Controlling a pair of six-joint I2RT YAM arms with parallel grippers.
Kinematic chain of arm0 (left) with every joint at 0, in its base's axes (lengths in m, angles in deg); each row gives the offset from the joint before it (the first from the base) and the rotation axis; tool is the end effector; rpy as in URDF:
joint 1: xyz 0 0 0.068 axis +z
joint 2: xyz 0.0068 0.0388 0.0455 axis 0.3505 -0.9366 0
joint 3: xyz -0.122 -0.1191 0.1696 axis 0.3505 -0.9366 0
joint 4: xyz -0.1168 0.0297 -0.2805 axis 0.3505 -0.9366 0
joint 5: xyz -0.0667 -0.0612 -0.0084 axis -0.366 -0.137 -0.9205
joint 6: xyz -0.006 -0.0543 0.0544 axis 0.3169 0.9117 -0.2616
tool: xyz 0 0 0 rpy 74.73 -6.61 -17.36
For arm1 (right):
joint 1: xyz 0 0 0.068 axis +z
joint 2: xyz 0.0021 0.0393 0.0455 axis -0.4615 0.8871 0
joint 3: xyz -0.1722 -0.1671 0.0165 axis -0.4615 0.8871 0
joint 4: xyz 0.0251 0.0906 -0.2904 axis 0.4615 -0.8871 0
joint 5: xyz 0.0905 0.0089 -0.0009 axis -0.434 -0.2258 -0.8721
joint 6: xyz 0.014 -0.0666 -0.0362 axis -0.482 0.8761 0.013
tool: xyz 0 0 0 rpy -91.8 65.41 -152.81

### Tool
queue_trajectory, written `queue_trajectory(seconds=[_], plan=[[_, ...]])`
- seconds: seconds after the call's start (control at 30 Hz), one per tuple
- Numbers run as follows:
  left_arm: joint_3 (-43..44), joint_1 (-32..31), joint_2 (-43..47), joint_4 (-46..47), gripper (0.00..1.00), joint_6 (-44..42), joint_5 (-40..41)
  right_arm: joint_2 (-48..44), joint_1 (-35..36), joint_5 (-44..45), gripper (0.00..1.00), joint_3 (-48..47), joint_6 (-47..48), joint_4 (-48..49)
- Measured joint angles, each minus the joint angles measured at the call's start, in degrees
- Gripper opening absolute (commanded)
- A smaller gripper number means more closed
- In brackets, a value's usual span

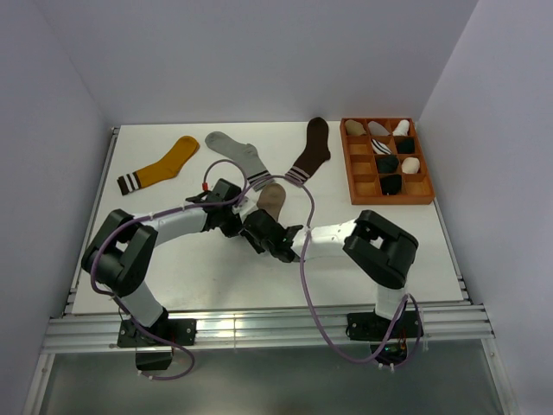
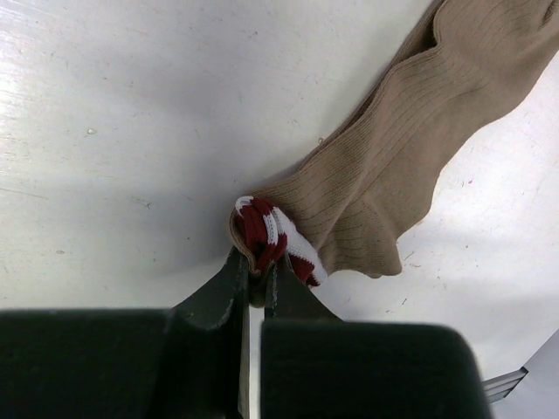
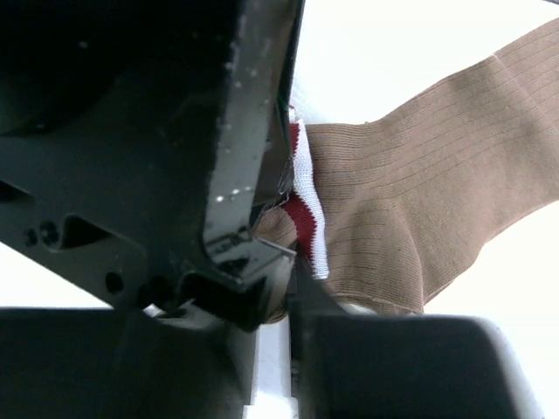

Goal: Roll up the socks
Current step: Roll the sock at the center of the board.

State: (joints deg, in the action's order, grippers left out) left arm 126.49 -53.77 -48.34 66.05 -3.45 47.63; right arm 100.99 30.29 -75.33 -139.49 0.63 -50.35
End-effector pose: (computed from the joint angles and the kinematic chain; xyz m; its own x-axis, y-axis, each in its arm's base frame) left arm 0.3088 -0.2030 0.0689 -0.8210 -0.5194 -0.2371 -0.3758 0.8042 -0.4606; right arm 0.2338 0.3430 0.0579 -0.4019 -0.5080 -0.7618 -0.7058 0.7019 -0.0956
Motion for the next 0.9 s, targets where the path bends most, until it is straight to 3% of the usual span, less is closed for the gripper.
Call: queue_trajectory(seconds=[0.2,0.37,0.47,0.67,0.9], plan=[[-0.17,0.02,0.72,-0.13,0.26,0.44,0.31,-0.33,-0.31,0.35,0.00,-0.17,-2.78,-1.25],[-1.40,0.09,3.74,-1.14,0.51,2.51,1.42,-2.75,-4.20,-9.03,0.00,1.62,-6.97,-1.90],[-1.68,0.11,7.10,-1.33,0.60,3.52,1.62,-3.28,-8.66,-16.92,0.00,2.10,-9.86,-2.21],[-2.29,0.20,12.66,-0.11,0.63,5.46,2.32,-3.52,-16.33,-29.64,0.00,3.61,-14.71,-1.62],[-6.14,0.17,13.90,2.27,0.59,6.67,2.14,-2.93,-22.91,-43.17,0.00,7.06,-21.81,2.12]])
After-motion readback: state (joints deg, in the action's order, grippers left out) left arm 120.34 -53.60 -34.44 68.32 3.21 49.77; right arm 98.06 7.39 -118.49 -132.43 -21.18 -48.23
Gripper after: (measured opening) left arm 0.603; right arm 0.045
